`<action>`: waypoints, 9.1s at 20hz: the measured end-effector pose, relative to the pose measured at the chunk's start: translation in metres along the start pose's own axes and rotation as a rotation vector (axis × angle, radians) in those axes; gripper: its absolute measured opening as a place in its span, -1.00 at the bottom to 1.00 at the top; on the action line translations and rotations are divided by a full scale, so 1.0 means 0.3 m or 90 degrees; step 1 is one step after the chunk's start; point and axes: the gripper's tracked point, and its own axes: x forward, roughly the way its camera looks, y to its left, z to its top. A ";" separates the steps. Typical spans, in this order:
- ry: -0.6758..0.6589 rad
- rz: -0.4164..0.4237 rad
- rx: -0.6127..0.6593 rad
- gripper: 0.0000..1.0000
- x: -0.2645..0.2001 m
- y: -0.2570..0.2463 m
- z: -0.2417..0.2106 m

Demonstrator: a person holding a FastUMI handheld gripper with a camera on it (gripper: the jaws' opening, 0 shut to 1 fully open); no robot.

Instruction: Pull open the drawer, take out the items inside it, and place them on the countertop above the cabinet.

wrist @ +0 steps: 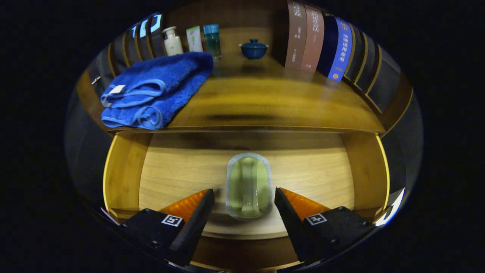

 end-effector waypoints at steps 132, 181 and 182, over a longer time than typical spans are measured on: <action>-0.613 -0.004 -0.011 0.98 -0.152 -0.002 -0.164; -0.590 -0.006 0.026 0.97 -0.511 -0.051 0.036; -0.592 -0.006 0.026 0.98 -0.548 -0.061 0.027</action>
